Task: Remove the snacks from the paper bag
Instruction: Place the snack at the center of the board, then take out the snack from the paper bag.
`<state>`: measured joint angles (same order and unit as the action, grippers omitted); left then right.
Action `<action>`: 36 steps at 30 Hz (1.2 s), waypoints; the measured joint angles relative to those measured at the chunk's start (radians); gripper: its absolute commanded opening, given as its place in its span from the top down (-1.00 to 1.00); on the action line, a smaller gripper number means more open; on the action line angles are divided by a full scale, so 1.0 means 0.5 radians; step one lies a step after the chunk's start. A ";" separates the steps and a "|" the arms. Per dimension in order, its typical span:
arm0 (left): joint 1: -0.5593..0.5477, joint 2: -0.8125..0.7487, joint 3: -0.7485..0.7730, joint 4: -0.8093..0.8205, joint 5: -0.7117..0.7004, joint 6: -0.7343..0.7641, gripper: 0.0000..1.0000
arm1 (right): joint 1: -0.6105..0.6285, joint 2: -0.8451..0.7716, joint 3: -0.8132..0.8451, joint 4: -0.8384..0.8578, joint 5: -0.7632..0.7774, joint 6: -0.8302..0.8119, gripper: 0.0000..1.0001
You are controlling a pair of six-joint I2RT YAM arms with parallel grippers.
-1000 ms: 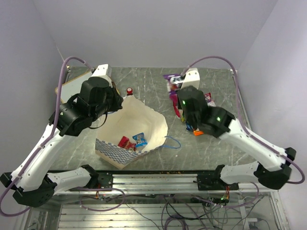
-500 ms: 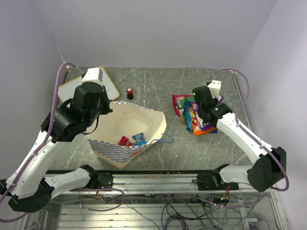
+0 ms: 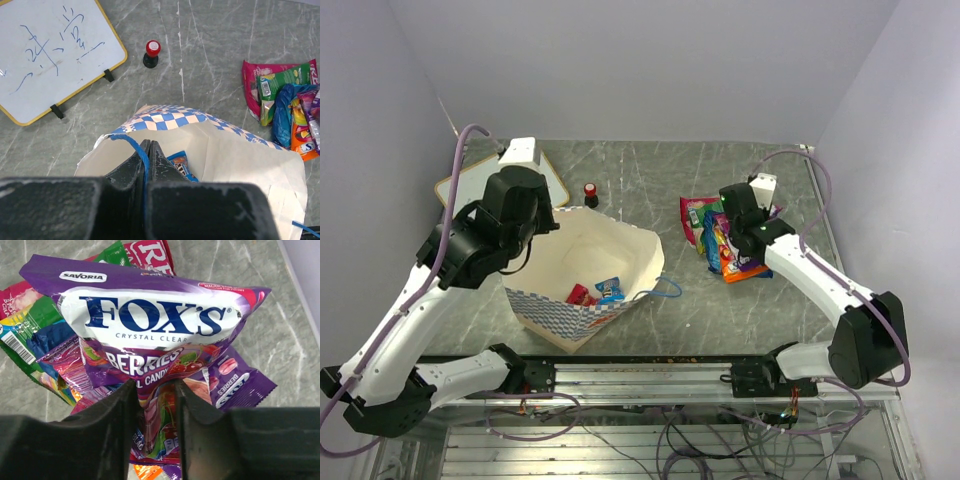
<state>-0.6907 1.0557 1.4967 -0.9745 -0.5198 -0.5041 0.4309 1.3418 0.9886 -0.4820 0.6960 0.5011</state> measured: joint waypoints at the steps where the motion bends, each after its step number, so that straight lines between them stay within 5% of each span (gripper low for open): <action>1: 0.000 0.001 0.000 0.011 0.002 0.007 0.86 | 0.000 0.000 -0.022 0.020 -0.005 0.000 0.08; 16: 0.002 0.032 0.099 0.053 0.264 0.048 0.86 | -0.009 -0.163 0.208 -0.164 -0.244 0.005 -0.86; 22: 0.002 0.018 0.239 0.052 0.365 0.022 0.86 | -0.009 -0.338 0.484 -0.386 -0.391 -0.005 -0.86; 36: 0.004 0.156 0.774 -0.005 0.626 0.552 0.86 | -0.007 -0.528 0.527 -0.558 -1.605 0.131 -0.91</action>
<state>-0.6888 1.1336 1.8839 -0.9768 -0.2070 -0.2279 0.4274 1.0779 1.2522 -0.7612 -0.1066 0.5667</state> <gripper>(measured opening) 0.077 0.934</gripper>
